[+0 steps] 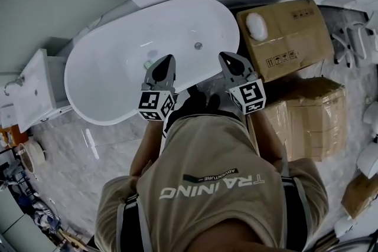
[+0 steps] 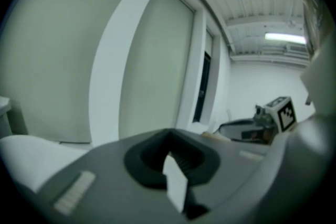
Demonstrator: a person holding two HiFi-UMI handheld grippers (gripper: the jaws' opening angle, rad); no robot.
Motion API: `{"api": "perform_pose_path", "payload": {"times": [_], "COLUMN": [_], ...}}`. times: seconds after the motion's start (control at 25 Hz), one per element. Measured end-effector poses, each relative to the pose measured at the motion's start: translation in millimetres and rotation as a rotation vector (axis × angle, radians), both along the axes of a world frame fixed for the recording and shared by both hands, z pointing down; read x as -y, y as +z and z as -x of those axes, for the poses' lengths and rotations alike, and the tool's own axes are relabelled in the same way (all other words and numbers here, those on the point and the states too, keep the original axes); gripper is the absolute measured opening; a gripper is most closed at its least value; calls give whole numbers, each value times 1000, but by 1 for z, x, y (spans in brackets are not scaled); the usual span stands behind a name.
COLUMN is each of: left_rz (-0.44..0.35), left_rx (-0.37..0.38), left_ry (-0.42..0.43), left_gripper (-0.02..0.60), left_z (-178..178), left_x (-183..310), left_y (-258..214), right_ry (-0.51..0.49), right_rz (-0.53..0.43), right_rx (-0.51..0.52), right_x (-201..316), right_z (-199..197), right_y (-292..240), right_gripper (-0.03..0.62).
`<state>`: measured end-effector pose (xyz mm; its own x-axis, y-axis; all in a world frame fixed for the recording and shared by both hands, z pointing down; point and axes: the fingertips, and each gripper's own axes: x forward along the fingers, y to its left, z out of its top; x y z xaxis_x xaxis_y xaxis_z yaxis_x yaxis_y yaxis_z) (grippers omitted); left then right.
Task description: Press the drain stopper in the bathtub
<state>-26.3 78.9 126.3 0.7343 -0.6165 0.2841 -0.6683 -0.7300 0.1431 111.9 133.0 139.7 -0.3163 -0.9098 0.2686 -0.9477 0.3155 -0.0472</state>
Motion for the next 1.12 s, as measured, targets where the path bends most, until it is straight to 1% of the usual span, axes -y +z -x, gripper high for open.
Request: {"api": "perform_pose_path", "payload": {"times": [0.2,0.32,0.4,0.52,0.64,0.72,0.84,0.92,1.12], "left_rz": [-34,-55,-38,3,10,25,42,47,38], "left_rx": [-59,-68,-65,-76,-81,-72,-55,-44,11], "left_ry": [16,32,26,-12,-17,-20,-44,-66,-120], "left_gripper": [2,2,2,2,2,2,2,2,2], "left_z": [-15,-26,-27,-23,-24,-20,-14,-18,-38], "left_x": [40,63,80,108,127,133,141,148,153], "left_y": [-9,-14,-8,2,8,13,16,17,20], "right_ry": [-17,-15,-10,9,24,5,-48,-71,-127], "right_rz": [21,50,58,60,59,73,102,110,114], "right_rx": [-41,-59,-72,-56,-46,-53,-74,-70,-12], "right_x": [29,48,64,87,107,114,124,131,145], "right_z": [7,6,7,10,14,21,26,18,-9], "right_y": [-8,-7,-8,-5,-1,1,6,11,22], "right_gripper": [14,14,14,14,14,14,14,14,14]}}
